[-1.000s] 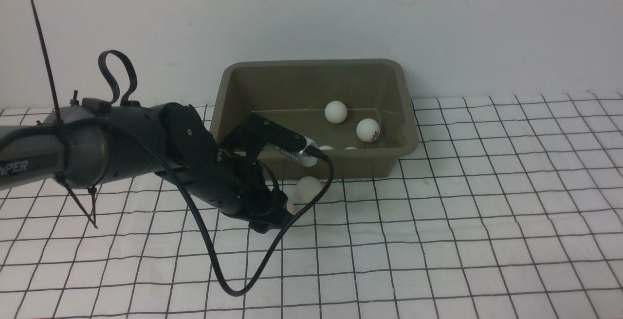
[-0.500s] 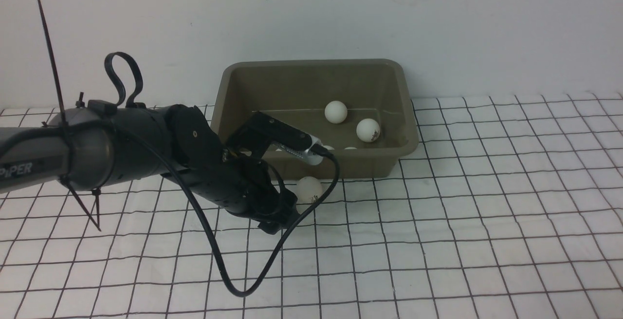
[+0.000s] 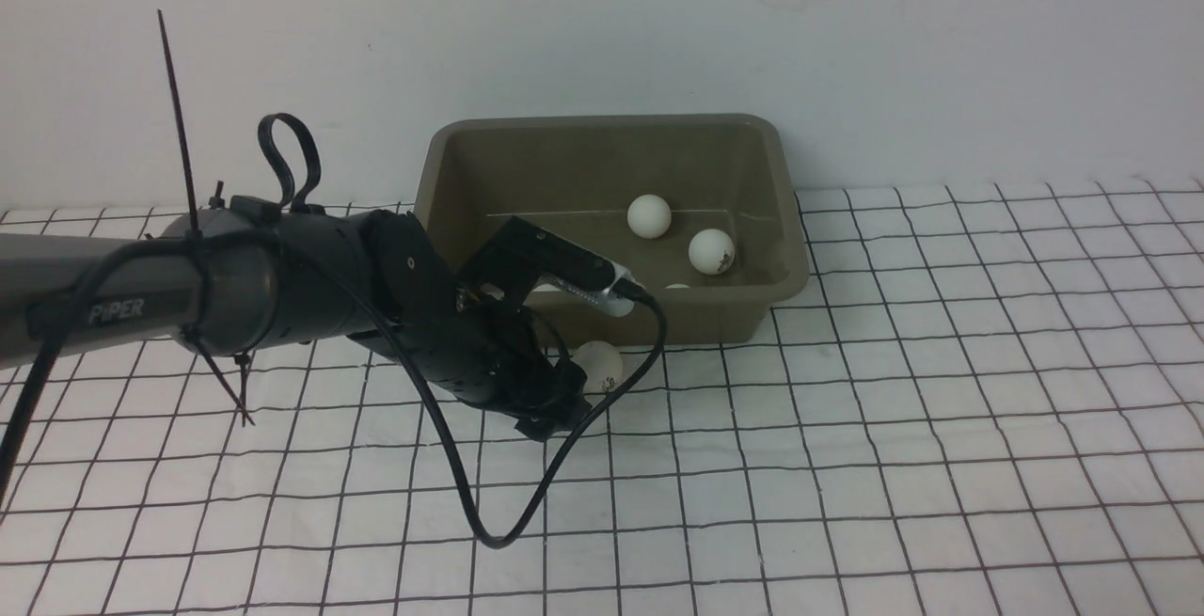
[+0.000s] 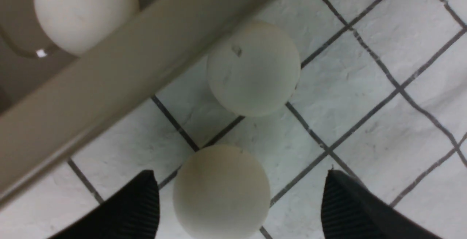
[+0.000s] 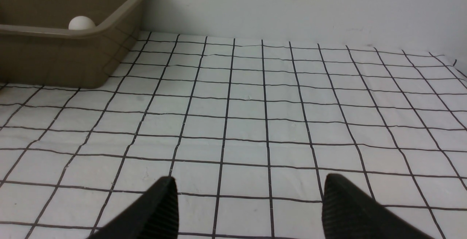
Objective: Put the table tennis balls into the box on the white checkered tablecloth.
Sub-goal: 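Reach for and grasp a ping pong ball on the table beside the basket, then drop the ball into the bin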
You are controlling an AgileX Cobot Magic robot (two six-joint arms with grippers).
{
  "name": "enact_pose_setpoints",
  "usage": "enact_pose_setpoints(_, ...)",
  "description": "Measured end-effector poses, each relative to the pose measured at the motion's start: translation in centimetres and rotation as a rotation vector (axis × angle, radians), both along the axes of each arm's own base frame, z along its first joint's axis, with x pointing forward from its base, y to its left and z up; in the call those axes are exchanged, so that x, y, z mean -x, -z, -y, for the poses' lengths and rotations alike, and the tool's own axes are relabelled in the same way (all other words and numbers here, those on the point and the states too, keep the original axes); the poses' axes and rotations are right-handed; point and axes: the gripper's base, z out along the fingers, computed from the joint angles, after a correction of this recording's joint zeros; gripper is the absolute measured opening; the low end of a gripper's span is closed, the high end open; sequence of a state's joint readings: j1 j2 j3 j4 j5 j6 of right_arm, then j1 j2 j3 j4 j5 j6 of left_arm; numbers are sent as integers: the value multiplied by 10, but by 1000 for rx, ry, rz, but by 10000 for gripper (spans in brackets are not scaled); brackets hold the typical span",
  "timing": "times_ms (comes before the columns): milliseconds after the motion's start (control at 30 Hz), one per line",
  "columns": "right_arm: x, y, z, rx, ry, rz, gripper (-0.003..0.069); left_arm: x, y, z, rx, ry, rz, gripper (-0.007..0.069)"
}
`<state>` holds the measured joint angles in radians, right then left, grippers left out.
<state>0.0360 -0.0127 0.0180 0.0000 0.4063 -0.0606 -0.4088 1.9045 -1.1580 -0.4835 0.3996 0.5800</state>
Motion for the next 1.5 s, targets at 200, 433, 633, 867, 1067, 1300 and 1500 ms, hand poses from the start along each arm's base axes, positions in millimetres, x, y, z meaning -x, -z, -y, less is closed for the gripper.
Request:
enact_pose_setpoints(200,0,0,0,0,0,0,482,0,5,0,-6,1,-15,514)
enact_pose_setpoints(433,0,0,0,-1,0,0,482,0,14,1,-15,5,-45,329)
enact_pose_setpoints(633,0,0,0,-1,0,0,482,12,-3,0,-8,53,-103,332)
enact_pose_setpoints(867,0,0,0,-1,0,0,482,45,-67,-1,34,190,-85,332)
enact_pose_setpoints(1067,0,0,0,-1,0,0,482,39,-104,-3,93,193,186,332)
enact_pose_setpoints(1300,0,0,0,-1,0,0,482,8,-108,-15,117,101,313,332)
enact_pose_setpoints(1500,0,0,0,-1,0,0,482,-32,-94,-25,134,56,318,332)
